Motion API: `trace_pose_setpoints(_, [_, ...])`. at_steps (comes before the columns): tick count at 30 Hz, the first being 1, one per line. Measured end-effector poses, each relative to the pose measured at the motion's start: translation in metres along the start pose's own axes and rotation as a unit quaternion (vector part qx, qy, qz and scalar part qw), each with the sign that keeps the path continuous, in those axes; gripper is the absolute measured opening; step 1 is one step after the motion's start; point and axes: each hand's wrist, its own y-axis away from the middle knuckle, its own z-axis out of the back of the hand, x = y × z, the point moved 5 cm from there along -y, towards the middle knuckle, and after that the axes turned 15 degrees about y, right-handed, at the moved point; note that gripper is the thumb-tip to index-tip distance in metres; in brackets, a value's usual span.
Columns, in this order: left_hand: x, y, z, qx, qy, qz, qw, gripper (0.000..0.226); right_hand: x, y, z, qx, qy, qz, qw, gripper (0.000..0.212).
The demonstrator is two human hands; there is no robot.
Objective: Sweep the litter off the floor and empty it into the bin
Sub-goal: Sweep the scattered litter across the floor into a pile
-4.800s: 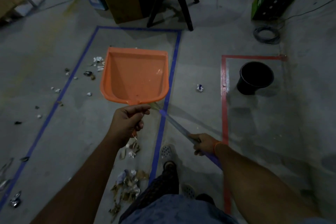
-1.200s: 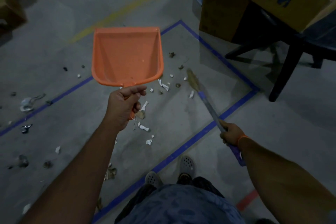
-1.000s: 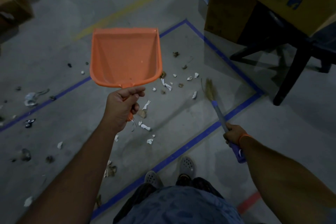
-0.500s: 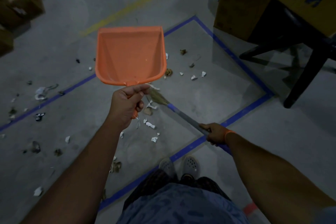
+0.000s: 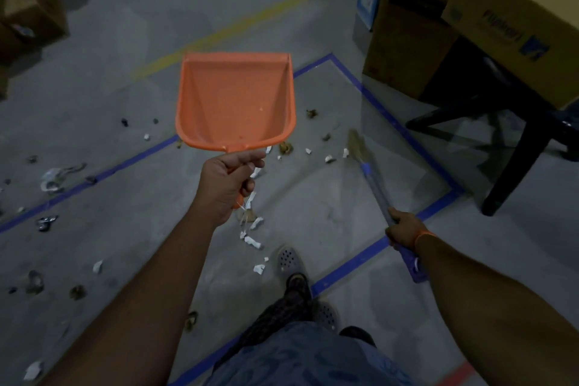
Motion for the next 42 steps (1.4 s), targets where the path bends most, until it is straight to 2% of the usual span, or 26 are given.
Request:
trace_pose_setpoints(3, [-0.012, -0.024, 0.007, -0.01, -0.001, -0.004, 1.0, 0.029, 0.015, -0.016, 0.009, 0.02, 0.037, -0.012, 0.999, 0.063])
trace_pose_setpoints(6, [-0.02, -0.047, 0.018, -0.021, 0.009, -0.003, 1.0, 0.028, 0.044, -0.022, 0.005, 0.063, 0.078, -0.006, 0.995, 0.071])
trace_pose_setpoints(16, [-0.036, -0.098, 0.045, -0.049, 0.002, -0.002, 0.999, 0.028, 0.159, -0.042, -0.033, 0.19, 0.176, 0.136, 0.956, 0.074])
trace_pose_setpoints(23, [-0.042, -0.119, 0.049, -0.061, 0.035, -0.013, 0.997, 0.028, 0.171, -0.062, 0.006, 0.132, 0.118, 0.161, 0.971, 0.074])
trace_pose_setpoints(27, [-0.043, -0.131, 0.042, -0.07, 0.031, -0.018, 0.997, 0.028, 0.165, -0.086, 0.05, 0.06, 0.095, 0.123, 0.986, 0.075])
trace_pose_setpoints(31, [-0.042, -0.144, 0.029, -0.09, 0.042, -0.023, 0.995, 0.03, 0.155, -0.122, 0.092, 0.023, 0.1, 0.069, 0.992, 0.075])
trace_pose_setpoints(36, [-0.047, -0.159, 0.008, -0.126, 0.041, -0.022, 0.991, 0.032, 0.161, -0.159, 0.13, 0.045, 0.151, 0.051, 0.986, 0.071])
trace_pose_setpoints(42, [-0.05, -0.174, 0.0, -0.175, 0.02, -0.025, 0.984, 0.031, 0.211, -0.176, 0.123, 0.119, 0.227, 0.123, 0.959, 0.069])
